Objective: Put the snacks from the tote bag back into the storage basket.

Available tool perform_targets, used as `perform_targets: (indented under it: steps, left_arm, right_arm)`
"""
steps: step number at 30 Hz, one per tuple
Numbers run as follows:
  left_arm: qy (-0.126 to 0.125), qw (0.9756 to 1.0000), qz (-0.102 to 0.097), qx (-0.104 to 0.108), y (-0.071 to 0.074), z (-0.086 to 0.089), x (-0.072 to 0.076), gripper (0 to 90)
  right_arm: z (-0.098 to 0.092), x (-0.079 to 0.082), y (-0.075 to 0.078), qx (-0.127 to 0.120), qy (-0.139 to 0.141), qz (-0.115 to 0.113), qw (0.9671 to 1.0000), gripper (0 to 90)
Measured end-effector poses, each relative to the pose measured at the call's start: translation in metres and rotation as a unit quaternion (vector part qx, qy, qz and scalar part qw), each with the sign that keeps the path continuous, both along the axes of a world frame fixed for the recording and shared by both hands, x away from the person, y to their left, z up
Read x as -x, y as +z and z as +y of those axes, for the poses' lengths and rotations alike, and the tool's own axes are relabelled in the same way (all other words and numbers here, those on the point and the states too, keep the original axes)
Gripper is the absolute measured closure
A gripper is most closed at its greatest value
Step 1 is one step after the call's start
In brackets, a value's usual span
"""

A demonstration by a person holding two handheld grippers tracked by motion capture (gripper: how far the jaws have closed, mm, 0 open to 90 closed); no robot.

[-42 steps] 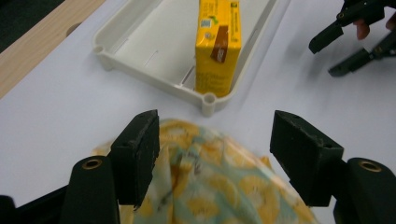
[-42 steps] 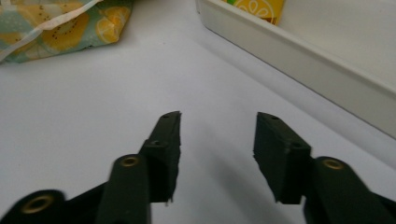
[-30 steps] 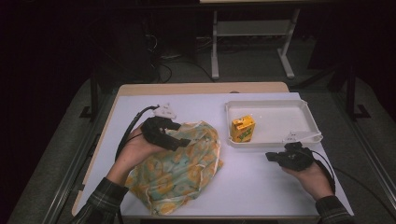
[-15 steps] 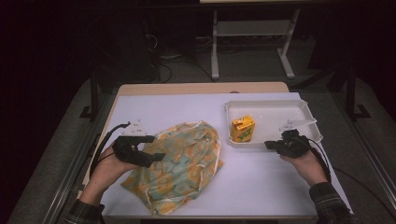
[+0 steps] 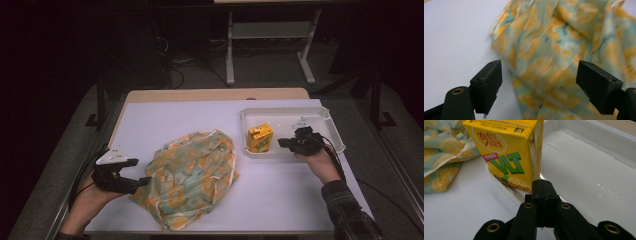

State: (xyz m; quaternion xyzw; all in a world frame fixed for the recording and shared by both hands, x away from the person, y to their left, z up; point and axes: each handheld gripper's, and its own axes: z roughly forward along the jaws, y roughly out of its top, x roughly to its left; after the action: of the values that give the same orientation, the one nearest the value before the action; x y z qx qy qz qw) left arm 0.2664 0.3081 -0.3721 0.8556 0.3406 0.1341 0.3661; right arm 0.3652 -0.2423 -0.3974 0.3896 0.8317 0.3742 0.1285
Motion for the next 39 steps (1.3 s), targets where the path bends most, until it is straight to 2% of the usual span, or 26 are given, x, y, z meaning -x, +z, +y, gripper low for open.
perform_targets:
  steps: [1, 2, 8, 9, 13, 19, 39]
  left_arm:
    - [0.005, 1.0, 0.003, 0.002, -0.002, 0.004, 0.002, 20.1]
    - [0.009, 1.0, 0.003, -0.001, -0.004, 0.007, 0.003, 19.9]
    - [0.038, 0.9993, 0.001, 0.009, -0.015, 0.025, 0.013, 19.9]
    - [0.04, 0.9992, -0.001, 0.005, -0.017, 0.029, 0.014, 19.9]
    - [0.058, 0.9983, 0.01, 0.001, -0.025, 0.037, 0.015, 19.0]
    - [0.06, 0.9979, 0.022, -0.005, -0.031, 0.04, 0.014, 18.6]
    - [0.063, 0.9975, 0.03, -0.011, -0.039, 0.042, 0.008, 18.6]
  right_arm:
    - [0.001, -0.003, 0.0, 0.004, 0.002, -0.001, 1.0, 89.7]
    - [0.003, -0.008, -0.001, -0.001, 0.003, -0.005, 1.0, 89.8]
    - [0.007, -0.018, -0.004, -0.003, 0.01, -0.003, 0.9999, 89.8]
    - [0.008, -0.019, -0.005, -0.002, 0.015, -0.005, 0.9999, 89.8]
    - [0.012, -0.02, -0.009, 0.008, 0.03, -0.001, 0.9995, 89.8]
    - [0.013, -0.019, -0.009, 0.007, 0.034, 0.003, 0.9994, 89.8]
    - [0.014, -0.008, -0.006, 0.022, 0.055, 0.015, 0.9981, 89.8]
